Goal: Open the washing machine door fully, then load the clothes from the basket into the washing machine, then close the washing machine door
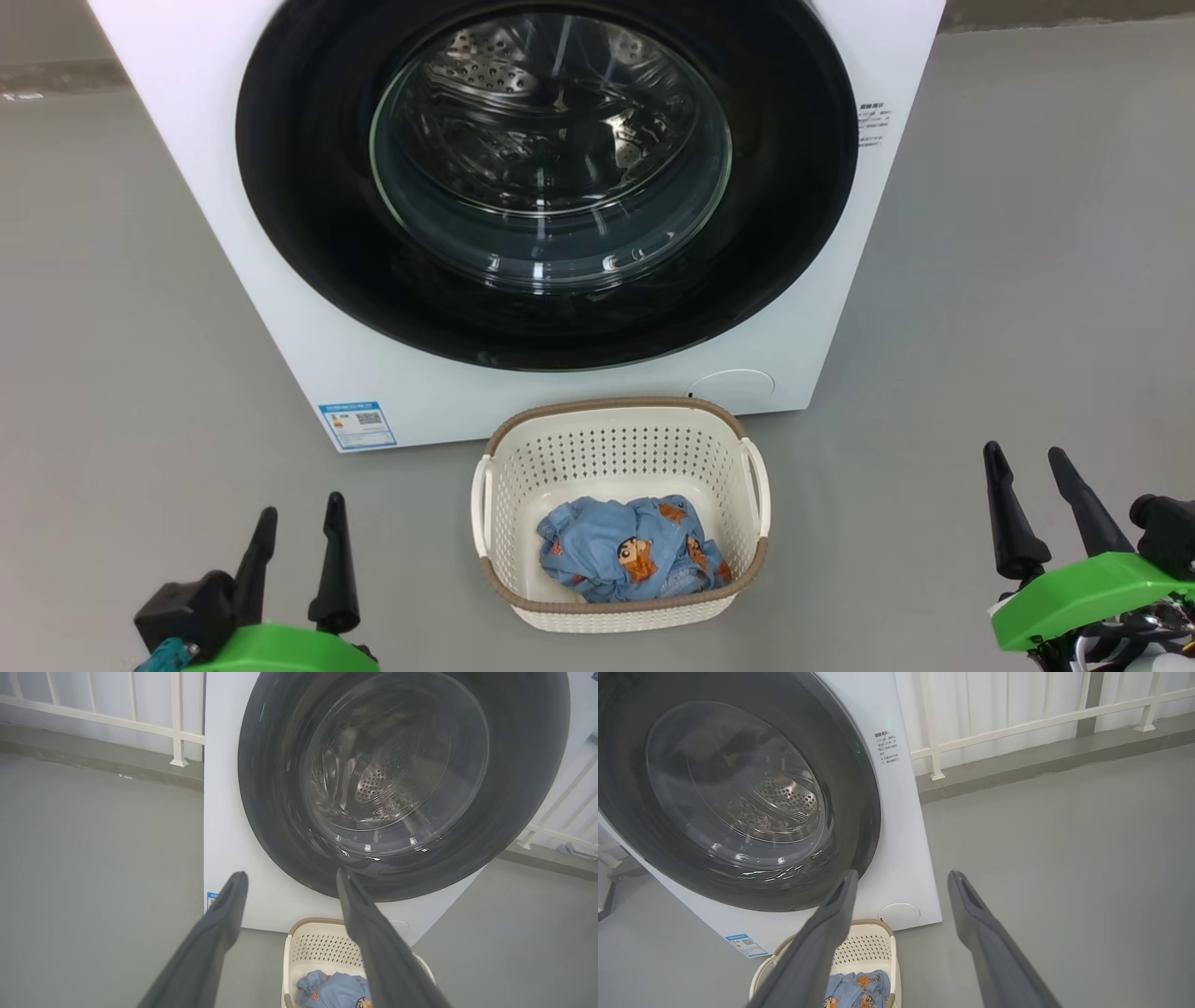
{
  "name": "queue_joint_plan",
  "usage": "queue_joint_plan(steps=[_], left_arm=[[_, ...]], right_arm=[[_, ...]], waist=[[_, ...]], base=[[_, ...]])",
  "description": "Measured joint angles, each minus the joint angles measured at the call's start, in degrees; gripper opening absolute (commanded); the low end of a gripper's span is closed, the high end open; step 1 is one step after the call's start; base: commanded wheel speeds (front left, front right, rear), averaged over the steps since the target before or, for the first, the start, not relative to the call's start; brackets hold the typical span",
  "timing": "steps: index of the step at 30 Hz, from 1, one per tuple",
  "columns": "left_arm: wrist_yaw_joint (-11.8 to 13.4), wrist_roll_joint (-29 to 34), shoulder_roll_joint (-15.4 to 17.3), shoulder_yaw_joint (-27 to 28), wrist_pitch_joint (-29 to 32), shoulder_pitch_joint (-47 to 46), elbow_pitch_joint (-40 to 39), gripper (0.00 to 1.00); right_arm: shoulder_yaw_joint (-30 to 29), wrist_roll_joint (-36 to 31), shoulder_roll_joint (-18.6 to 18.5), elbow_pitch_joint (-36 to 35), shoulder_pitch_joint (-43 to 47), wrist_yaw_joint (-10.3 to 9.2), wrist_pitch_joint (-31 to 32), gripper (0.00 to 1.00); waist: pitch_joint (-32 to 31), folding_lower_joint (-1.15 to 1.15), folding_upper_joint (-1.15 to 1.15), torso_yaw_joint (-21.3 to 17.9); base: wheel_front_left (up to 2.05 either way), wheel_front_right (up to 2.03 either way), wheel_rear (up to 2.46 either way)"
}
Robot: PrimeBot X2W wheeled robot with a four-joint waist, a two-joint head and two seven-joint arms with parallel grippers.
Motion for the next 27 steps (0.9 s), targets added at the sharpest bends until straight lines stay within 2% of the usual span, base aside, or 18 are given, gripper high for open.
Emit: queue_joint_plan(steps=[27], left_arm=[[0.8, 16.6, -0.2, -0.2, -4.5, -2.5, 2.0, 1.00]], right_arm=[[-1.3, -17.0, -0.4, -1.9, 0.0, 0.02, -2.8, 1.00]], waist=[[0.7, 0.00, 0.00, 0.3]], base=[[0.00, 0.00, 0.00]])
